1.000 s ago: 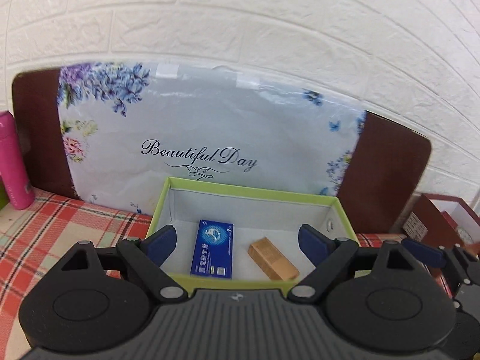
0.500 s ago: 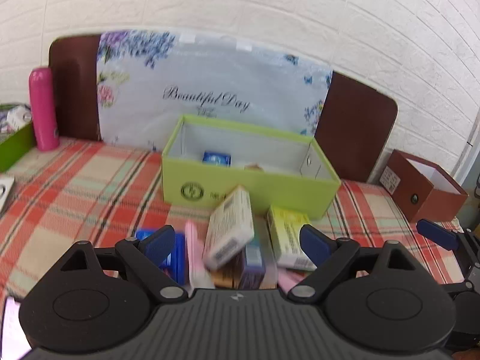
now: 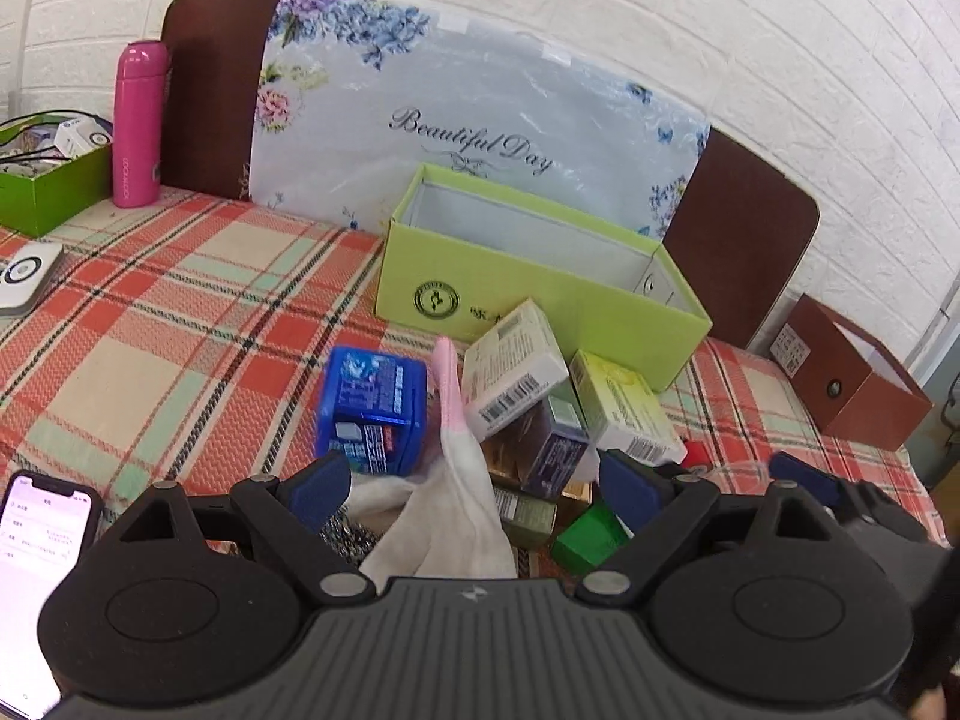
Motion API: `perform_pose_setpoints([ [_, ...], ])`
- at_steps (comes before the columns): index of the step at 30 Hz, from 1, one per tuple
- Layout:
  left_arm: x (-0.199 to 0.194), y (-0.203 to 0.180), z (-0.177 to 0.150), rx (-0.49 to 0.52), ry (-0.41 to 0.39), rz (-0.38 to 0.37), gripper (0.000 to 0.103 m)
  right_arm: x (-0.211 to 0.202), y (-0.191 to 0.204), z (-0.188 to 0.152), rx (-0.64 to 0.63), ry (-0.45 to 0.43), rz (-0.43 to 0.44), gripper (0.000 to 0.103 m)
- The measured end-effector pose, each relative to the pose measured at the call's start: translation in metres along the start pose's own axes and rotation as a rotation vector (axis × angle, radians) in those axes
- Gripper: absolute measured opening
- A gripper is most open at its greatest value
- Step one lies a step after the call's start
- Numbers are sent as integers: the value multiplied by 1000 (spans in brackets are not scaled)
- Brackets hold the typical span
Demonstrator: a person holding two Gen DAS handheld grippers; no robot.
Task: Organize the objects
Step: 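Grasp the white-orange box with the left tool while the right tool grasps the yellow box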
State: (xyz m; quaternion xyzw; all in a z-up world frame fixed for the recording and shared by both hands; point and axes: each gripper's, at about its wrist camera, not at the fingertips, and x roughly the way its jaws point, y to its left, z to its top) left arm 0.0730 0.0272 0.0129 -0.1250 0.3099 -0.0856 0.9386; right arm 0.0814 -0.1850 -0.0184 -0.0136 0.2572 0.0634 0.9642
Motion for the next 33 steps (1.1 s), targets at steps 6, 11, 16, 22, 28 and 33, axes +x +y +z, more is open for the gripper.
perform_pose_setpoints([
  [6, 10, -1, 14, -3, -23, -6, 93, 48, 8, 14, 14, 72, -26, 95],
  [11, 42, -13, 28, 26, -3, -21, 93, 65, 10, 9, 10, 96, -32, 91],
  [16, 77, -26, 36, 59, 19, -34, 89, 60, 5, 8, -7, 110, -10, 69],
  [22, 106, -28, 40, 51, 87, -55, 61, 31, 3, -3, -53, 90, -1, 69],
  [28, 95, -23, 37, 73, 91, -65, 25, -16, -3, -12, -70, 74, 51, 69],
  [33, 55, -17, 19, 72, 99, -123, 22, -55, -9, -27, -69, 81, 97, 69],
])
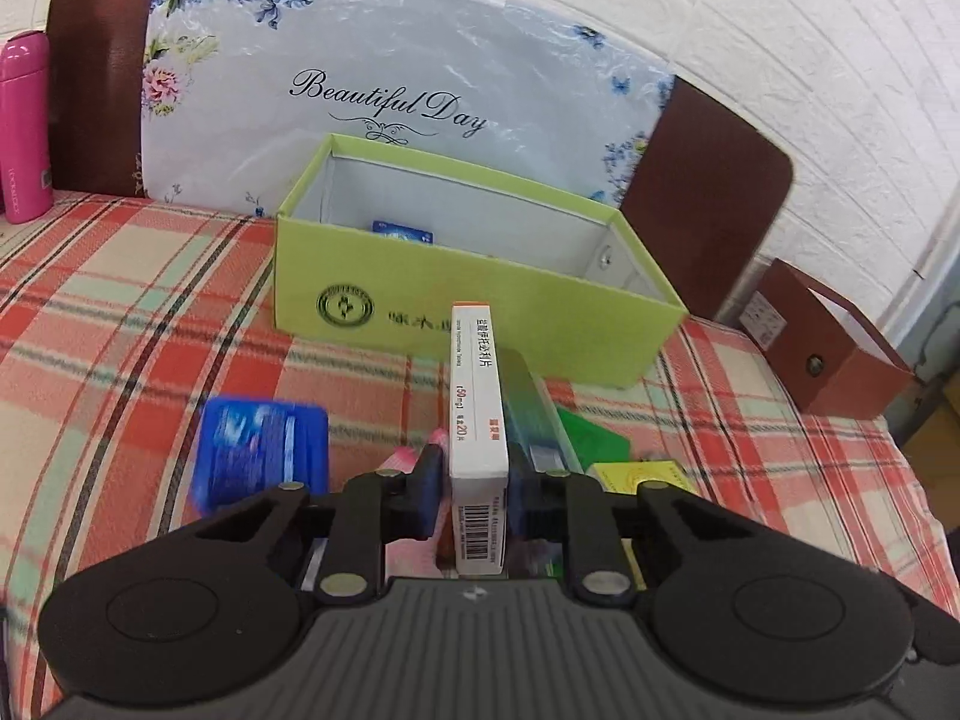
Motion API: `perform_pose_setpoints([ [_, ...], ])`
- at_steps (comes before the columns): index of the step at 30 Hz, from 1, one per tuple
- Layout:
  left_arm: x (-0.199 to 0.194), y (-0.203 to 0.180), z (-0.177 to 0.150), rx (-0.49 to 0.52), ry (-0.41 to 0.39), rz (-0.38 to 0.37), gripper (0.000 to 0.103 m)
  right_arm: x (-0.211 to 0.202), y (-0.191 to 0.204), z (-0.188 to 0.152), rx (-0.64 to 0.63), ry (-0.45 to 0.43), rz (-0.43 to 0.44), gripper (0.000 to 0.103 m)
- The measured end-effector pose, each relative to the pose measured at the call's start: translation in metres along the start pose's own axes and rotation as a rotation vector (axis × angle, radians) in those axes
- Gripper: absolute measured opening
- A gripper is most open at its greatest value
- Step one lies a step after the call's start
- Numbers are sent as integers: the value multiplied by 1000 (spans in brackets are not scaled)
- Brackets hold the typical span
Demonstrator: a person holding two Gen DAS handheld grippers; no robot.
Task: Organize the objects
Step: 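Grasp the white-orange box with the left tool while the right tool grasps the yellow box, then carry both held boxes over the lime-green box and release them inside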
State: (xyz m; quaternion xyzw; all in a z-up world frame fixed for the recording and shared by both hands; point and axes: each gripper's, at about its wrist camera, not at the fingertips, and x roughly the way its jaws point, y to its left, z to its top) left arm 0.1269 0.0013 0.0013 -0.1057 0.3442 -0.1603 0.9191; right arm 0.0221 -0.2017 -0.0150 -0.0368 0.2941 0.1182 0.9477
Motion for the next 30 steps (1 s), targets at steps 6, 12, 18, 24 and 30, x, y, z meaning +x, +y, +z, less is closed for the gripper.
perform_pose_setpoints([
  [6, -32, 17, -44, -117, 18, -55, 22, -18, -11, -26, 43, 69, -10, 69],
  [12, -18, 7, -36, -82, 18, -50, 36, -7, -10, -23, 69, 70, -13, 74],
  [18, 1, 1, -30, -44, 26, -13, 46, 7, -11, -16, 98, 63, -17, 83],
  [24, 10, 1, -29, -41, 38, 6, 39, 12, -26, -17, 178, 53, -19, 84],
  [30, 14, 3, -31, -28, 67, -9, 26, 12, -33, -22, 200, 54, -42, 84],
])
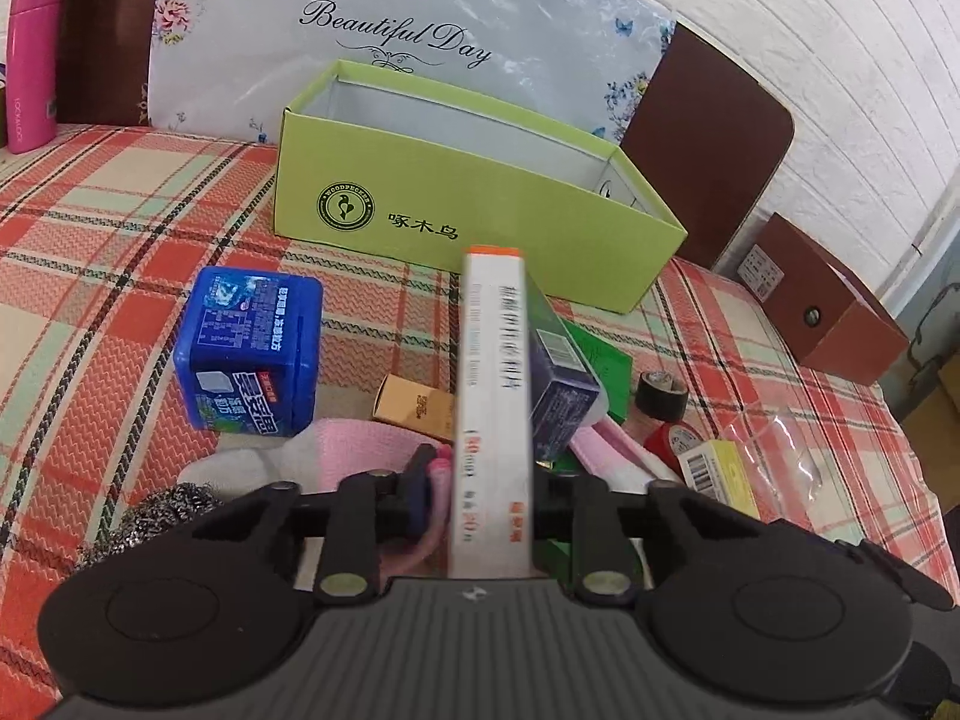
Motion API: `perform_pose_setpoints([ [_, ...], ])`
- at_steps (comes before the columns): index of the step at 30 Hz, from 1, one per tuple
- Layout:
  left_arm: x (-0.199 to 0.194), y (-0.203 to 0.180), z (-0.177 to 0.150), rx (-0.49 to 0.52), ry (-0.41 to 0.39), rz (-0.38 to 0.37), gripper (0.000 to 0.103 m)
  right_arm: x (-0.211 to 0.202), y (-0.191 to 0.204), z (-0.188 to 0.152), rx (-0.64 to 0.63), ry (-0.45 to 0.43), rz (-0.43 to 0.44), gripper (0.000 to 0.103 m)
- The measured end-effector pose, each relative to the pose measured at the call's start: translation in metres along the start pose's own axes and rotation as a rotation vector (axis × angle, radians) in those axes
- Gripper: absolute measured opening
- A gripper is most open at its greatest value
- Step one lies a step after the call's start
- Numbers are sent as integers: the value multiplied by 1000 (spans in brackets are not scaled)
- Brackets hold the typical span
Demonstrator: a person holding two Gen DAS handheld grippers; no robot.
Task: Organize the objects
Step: 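Carry both held boxes over the lime-green box and release them inside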
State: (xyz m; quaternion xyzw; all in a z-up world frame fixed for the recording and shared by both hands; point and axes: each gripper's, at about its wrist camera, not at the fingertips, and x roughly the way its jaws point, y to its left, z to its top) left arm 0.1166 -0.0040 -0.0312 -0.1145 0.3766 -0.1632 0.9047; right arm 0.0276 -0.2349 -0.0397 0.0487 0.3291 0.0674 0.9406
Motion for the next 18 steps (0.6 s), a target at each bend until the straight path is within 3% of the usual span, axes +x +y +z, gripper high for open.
perform_pose_setpoints([
  [4, -8, 4, -3, -12, -5, -17, 25, 3, -15, -7, 78, 35, 2, 84],
  [5, -8, 4, -3, -13, -4, -17, 25, 7, -18, -9, 94, 52, 9, 80],
  [6, -9, 4, -4, -14, -3, -17, 25, 8, -21, -12, 97, 57, 12, 69],
  [7, -9, 4, -3, -16, -4, -17, 25, 8, -21, -13, 98, 56, 8, 67],
  [14, -39, 0, 4, -3, -64, -50, 24, -19, -16, -10, 64, -2, 32, 67],
  [18, -60, -6, 20, 12, -130, -69, 24, -37, -11, 10, 40, -84, 49, 67],
])
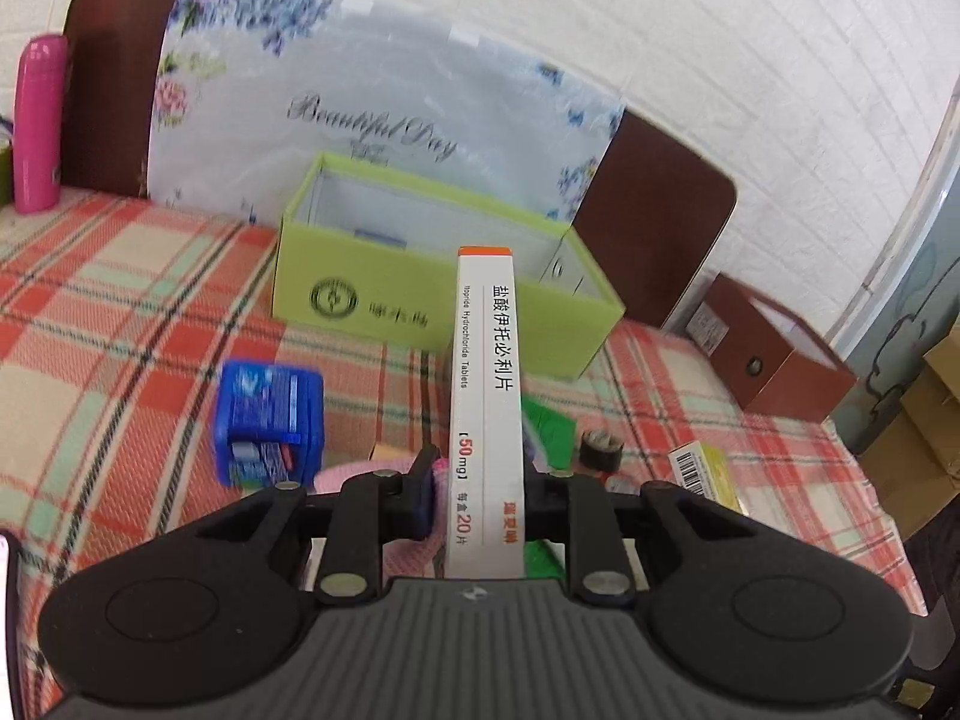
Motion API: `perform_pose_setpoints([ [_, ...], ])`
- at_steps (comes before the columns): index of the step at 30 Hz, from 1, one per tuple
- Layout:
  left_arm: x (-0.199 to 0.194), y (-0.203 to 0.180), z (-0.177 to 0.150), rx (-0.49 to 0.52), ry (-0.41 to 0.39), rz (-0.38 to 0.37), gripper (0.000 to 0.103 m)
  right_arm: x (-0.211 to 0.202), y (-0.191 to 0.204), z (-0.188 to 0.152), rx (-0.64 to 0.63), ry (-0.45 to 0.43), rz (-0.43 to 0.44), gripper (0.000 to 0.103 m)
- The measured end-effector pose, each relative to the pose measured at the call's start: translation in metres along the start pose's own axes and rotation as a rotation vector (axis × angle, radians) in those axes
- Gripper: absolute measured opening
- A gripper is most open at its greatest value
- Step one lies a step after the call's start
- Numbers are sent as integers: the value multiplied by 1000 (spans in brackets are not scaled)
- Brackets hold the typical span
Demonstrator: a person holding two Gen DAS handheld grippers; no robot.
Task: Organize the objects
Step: 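Carry both held boxes over the lime-green box and release them inside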
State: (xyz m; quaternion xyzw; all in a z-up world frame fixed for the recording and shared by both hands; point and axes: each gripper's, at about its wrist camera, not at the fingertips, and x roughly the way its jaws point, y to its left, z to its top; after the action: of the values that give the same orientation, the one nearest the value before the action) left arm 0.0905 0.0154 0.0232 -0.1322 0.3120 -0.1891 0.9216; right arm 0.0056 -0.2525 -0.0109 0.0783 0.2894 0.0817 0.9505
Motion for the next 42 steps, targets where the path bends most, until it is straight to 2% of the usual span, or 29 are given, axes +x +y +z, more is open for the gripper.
perform_pose_setpoints([
  [7, -3, -4, 42, 19, -70, -18, 24, 5, 13, 55, -80, -108, 24, 67],
  [14, 31, 13, 86, -55, -59, -60, 24, 48, 15, 96, -107, -125, 27, 67],
  [19, 52, 26, 107, -104, -51, -69, 24, 74, 9, 107, -87, -118, 25, 67],
  [24, 70, 34, 103, -121, -23, -59, 25, 91, 4, 103, -70, -79, 24, 67],
  [25, 75, 38, 98, -133, -9, -52, 28, 92, 3, 100, -72, -69, 25, 67],
  [27, 85, 43, 89, -140, 20, -31, 45, 97, 2, 96, -71, -48, 19, 67],
  [30, 97, 46, 81, -112, 49, 21, 47, 101, 0, 92, -60, -32, 17, 67],
  [34, 101, 43, 81, -86, 85, 39, 46, 100, 0, 90, -64, -38, 20, 67],
  [35, 97, 41, 82, -78, 76, 46, 47, 100, -1, 90, -66, -39, 18, 67],
  [39, 74, 32, 85, -24, -31, 70, 65, 97, -3, 89, -61, -41, 13, 67],
  [42, 72, 29, 85, 20, -16, 112, 65, 94, -4, 88, -54, -47, 21, 67],
])
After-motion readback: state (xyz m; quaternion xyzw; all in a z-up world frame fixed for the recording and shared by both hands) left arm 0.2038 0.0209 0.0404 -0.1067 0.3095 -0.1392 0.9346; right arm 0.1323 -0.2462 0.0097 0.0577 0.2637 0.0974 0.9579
